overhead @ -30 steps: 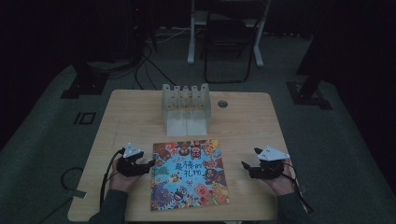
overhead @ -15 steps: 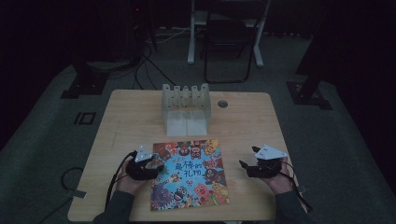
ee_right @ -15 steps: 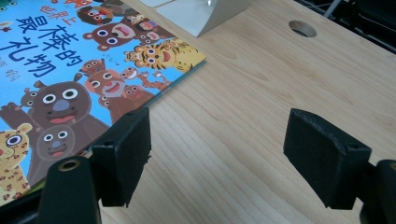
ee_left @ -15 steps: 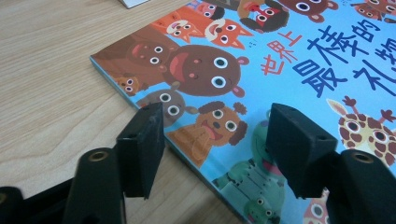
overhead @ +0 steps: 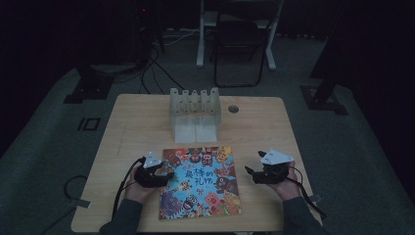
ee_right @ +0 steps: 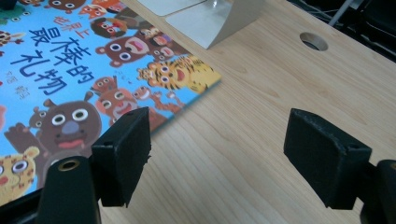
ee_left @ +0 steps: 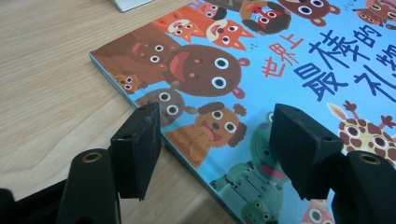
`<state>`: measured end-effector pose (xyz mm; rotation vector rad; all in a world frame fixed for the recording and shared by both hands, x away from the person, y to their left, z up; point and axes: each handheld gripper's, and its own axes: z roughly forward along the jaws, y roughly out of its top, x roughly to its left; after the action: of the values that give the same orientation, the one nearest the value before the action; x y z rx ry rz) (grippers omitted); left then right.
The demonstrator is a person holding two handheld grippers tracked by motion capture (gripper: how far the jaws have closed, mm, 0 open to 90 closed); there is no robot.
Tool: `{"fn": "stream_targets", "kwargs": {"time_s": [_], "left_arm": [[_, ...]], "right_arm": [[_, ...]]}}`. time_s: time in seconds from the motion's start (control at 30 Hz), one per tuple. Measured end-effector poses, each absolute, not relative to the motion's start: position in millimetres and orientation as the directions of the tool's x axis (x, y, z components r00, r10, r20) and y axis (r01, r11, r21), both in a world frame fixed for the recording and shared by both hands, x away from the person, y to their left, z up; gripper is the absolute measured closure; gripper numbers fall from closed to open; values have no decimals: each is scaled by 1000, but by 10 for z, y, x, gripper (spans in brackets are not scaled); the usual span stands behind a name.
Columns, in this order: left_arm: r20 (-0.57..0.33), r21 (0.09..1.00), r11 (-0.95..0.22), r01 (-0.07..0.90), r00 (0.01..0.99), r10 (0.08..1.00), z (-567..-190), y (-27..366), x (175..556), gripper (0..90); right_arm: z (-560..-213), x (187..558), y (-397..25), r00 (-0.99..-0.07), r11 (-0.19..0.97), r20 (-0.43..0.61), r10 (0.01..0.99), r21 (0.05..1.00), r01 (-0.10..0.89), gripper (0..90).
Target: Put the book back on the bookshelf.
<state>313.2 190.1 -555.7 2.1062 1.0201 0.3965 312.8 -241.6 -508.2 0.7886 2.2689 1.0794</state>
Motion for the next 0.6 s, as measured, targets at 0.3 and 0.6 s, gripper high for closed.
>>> {"fn": "stream_targets", "kwargs": {"time_s": [0.3, 0.6], "left_arm": [[-40, 741, -416, 527, 653, 756, -5557, 1763, 3233, 339], [-41, 743, -425, 516, 670, 742, -5562, 1577, 3347, 339]], "right_arm": [[-5124, 3185, -2377, -710, 511, -173, 683, 808, 294, 225], [-5182, 3289, -2326, -726, 514, -156, 669, 804, 300, 211]]}}
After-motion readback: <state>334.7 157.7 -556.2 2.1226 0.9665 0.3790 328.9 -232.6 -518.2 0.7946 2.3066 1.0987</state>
